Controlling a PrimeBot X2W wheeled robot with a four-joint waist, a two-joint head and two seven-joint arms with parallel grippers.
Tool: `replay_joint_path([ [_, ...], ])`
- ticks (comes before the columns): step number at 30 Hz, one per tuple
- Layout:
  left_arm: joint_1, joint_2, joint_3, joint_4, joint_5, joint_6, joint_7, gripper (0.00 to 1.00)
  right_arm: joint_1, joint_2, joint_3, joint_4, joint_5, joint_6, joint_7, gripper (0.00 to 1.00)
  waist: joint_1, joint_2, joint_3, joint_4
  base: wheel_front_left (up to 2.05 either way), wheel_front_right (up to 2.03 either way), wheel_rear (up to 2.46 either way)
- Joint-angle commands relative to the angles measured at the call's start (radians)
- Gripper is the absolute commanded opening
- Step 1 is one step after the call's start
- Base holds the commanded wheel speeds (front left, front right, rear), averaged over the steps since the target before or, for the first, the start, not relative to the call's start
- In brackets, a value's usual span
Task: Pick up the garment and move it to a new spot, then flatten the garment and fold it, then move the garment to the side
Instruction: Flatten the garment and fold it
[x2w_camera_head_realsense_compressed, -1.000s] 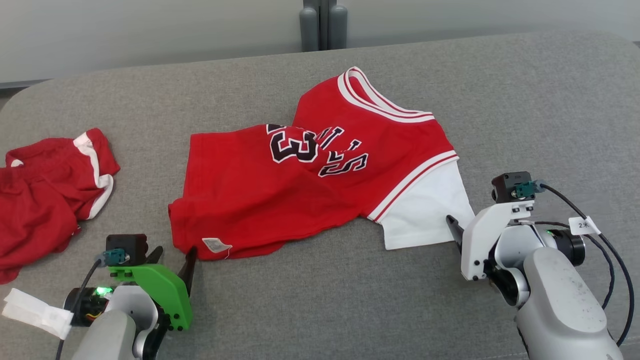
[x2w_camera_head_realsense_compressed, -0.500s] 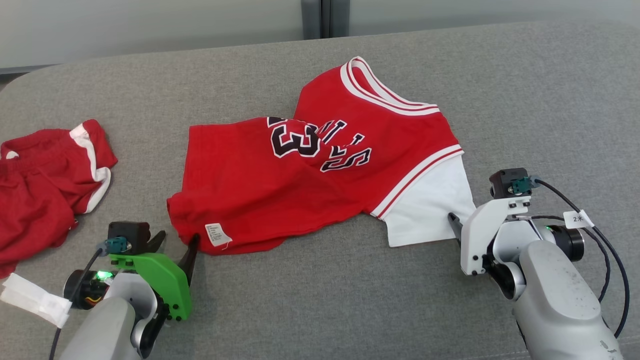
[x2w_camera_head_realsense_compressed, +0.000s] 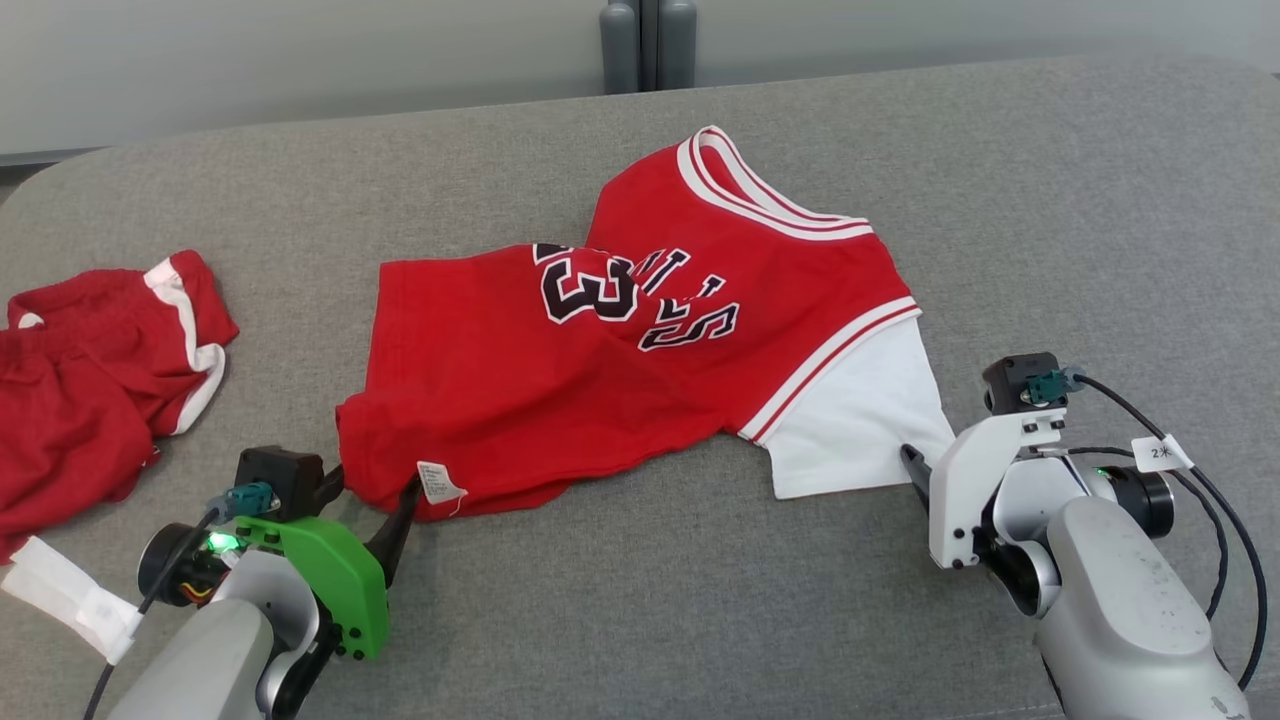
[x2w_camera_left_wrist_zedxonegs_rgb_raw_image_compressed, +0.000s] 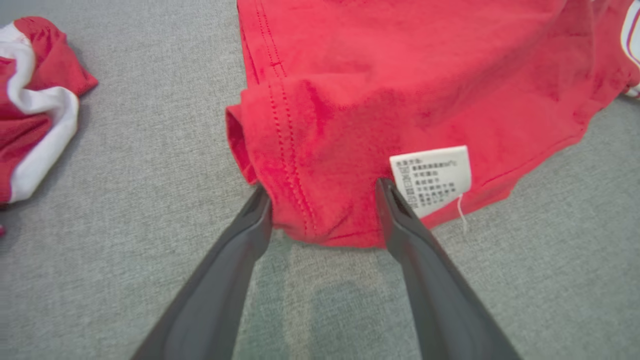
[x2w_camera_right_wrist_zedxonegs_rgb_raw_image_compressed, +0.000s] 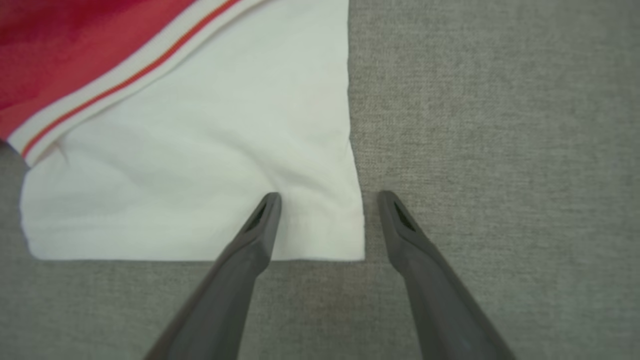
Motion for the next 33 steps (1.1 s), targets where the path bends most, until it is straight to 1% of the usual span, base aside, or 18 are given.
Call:
replay_joint_path([
  [1,0.002,0.011,-0.006,-0.006,-0.009,-0.003,-0.010,1.00,0.036,-0.008,-0.003,0.012,0.002,-0.002,0.008,1.00,0.0000,0.0000,-0.001,0.000,0.00,0.00,0.00],
  [4,0.021,0.023,-0.015,-0.018,-0.013,-0.003,-0.018,1.00,0.043,-0.007,-0.005,0.002,0.002,-0.002,0.010,1.00,0.0000,0.0000,-0.001,0.003,0.00,0.00,0.00],
  [11,0.024,0.032,-0.045,-0.041,-0.037,-0.003,0.001,1.00,0.052,0.001,0.008,-0.001,0.007,-0.002,0.030,1.00,0.0000,0.0000,0.012,0.010,0.00,0.00,0.00],
  [12,0.019,0.034,-0.050,-0.042,-0.039,-0.003,-0.001,0.92,0.051,0.002,0.010,-0.002,0.008,-0.002,0.032,1.00,0.0000,0.0000,0.014,0.011,0.00,0.00,0.00],
  [13,0.014,0.037,-0.053,-0.042,-0.038,-0.003,-0.004,0.88,0.050,0.002,0.011,-0.002,0.009,-0.002,0.035,1.00,0.0000,0.0000,0.016,0.010,0.00,0.00,0.00],
  [14,0.010,0.039,-0.056,-0.042,-0.041,-0.003,-0.006,0.66,0.049,0.003,0.014,-0.002,0.009,-0.002,0.038,1.00,0.0000,0.0000,0.019,0.010,0.00,0.00,0.00],
  [15,0.007,0.039,-0.058,-0.041,-0.041,-0.003,-0.007,0.57,0.049,0.003,0.016,-0.002,0.010,-0.002,0.039,1.00,0.0000,0.0000,0.021,0.010,0.00,0.00,0.00],
  [16,0.003,0.039,-0.059,-0.038,-0.045,-0.003,-0.007,0.39,0.048,0.002,0.016,-0.003,0.011,-0.002,0.042,0.80,0.0000,0.0000,0.024,0.009,0.00,0.00,0.00],
  [17,0.000,0.039,-0.060,-0.033,-0.047,-0.003,-0.006,0.26,0.046,0.001,0.017,-0.003,0.011,-0.002,0.045,0.49,0.0000,0.0000,0.027,0.009,0.00,0.00,0.00],
  [18,-0.007,0.039,-0.062,-0.027,-0.045,-0.003,-0.008,0.00,0.045,0.001,0.018,-0.003,0.012,-0.002,0.049,0.03,0.0000,0.0000,0.030,0.008,0.00,0.00,0.00],
  [19,-0.010,0.034,-0.062,-0.023,-0.053,-0.003,-0.009,0.00,0.045,-0.001,0.019,-0.003,0.013,-0.002,0.048,0.00,0.0000,0.0000,0.031,0.008,0.00,0.00,0.00],
  [21,-0.019,0.030,-0.063,-0.010,-0.058,-0.003,-0.017,0.00,0.048,-0.003,0.023,-0.001,0.018,-0.002,0.054,0.00,0.0000,0.0000,0.034,0.008,0.00,0.00,0.00],
  [25,-0.032,0.021,-0.041,0.008,-0.080,0.005,-0.046,0.00,0.033,-0.007,0.012,-0.052,0.035,-0.002,0.002,0.00,0.0000,0.0000,0.032,0.003,0.00,0.00,0.00],
  [27,-0.029,0.021,-0.010,-0.009,-0.107,0.007,-0.076,0.00,0.024,-0.006,-0.003,-0.095,0.048,-0.002,-0.029,0.00,0.0000,0.0000,0.027,0.002,0.00,0.00,0.00],
  [30,-0.018,0.020,0.040,-0.080,-0.167,0.004,-0.118,0.00,0.023,-0.003,-0.038,-0.177,0.084,-0.002,-0.075,0.00,0.0000,0.0000,0.016,0.005,0.00,0.00,0.00],
  [33,-0.008,0.038,0.070,-0.179,-0.215,0.001,-0.134,0.00,0.034,-0.002,-0.077,-0.276,0.118,-0.002,-0.104,0.00,0.0000,0.0000,0.006,0.010,0.00,0.00,0.00],
])
